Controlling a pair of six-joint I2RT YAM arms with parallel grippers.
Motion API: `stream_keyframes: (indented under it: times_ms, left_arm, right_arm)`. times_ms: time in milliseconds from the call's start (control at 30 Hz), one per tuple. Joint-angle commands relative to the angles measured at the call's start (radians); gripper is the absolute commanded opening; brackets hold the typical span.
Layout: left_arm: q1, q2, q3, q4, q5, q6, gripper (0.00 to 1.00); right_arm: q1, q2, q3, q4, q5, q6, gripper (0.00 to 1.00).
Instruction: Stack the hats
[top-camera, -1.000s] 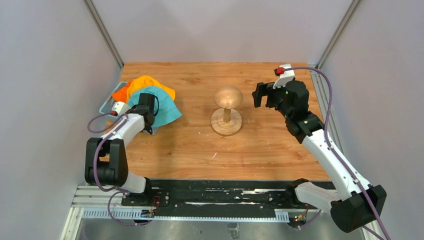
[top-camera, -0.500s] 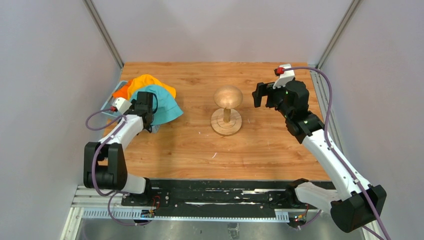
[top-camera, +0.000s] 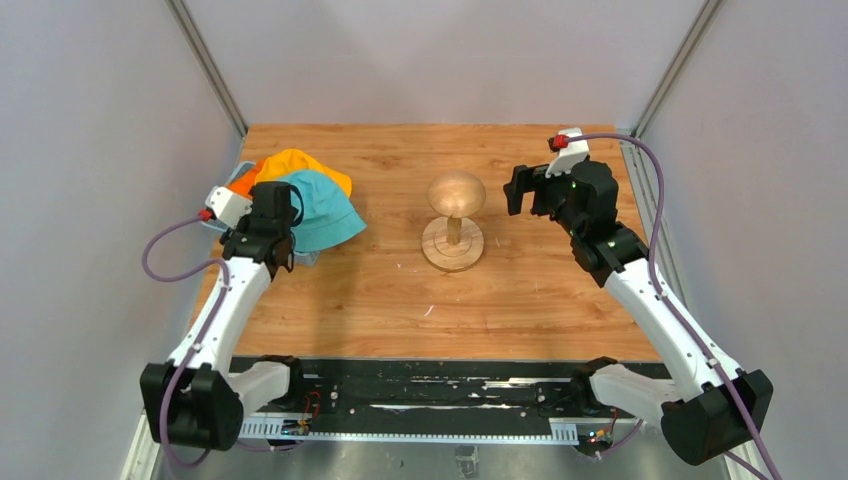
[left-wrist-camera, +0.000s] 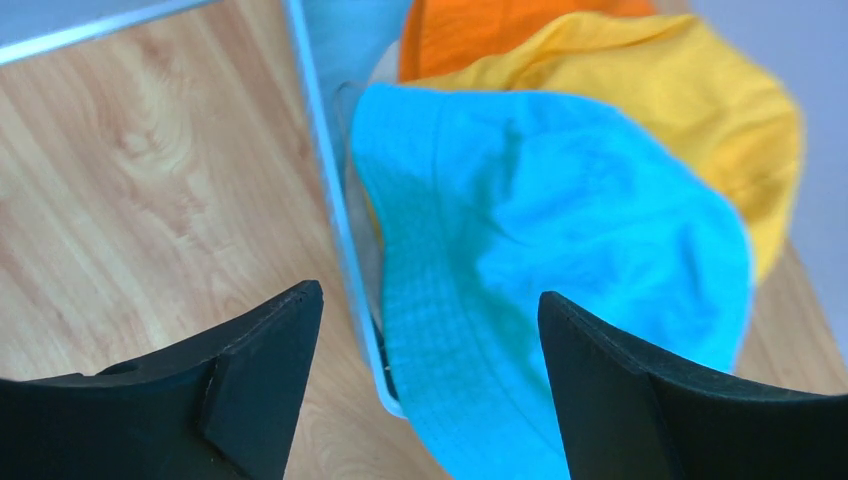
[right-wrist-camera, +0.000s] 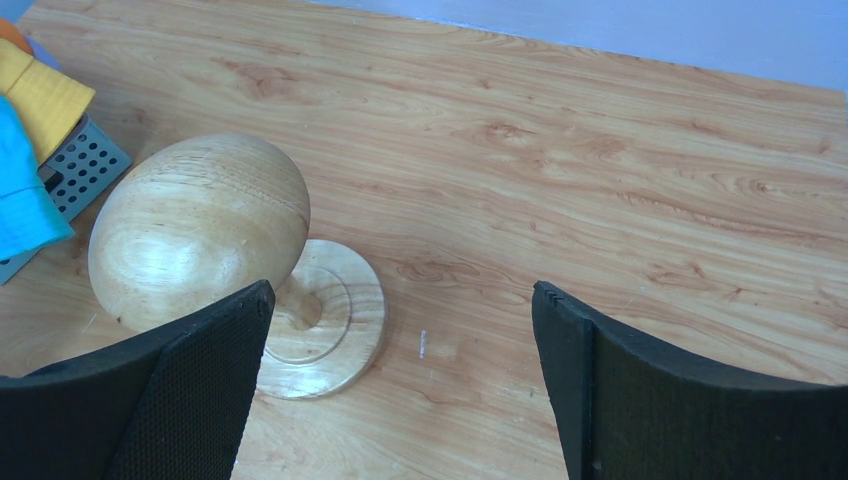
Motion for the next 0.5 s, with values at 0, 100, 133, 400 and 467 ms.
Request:
stream_keyframes:
  times_ms: [0,100,133,400,467]
  left_arm:
    - [-0.006,-0.079,0.009,0.137,0.074,0.214,0.84]
    - [-0.006,-0.086,-0.022,0.298,0.256,0.394,0.83]
    - [-0.006,-0.078,-0.026,0.334,0.315,0.427,0.83]
    - [-0.03,0.16,0.09,0.361,0.532,0.61,0.76]
    - [-0.046,0.198,0.109,0.356,0.5,0.639,0.74]
  right_arm:
    - [0.013,-0.006,-0.005,0.026,-0.018,0.014,0.99]
    - [0.013,-0.005,0.0,0.028,-0.026,0.02,0.99]
    - [0.013,-0.005,0.0,0.028,-0.029,0.02,0.99]
    - [0.013,-0.022,-0.004,0.023,-0.028,0.021,0.99]
    - [0.013,-0.028,-0.006,0.017,-0.026,0.021,0.99]
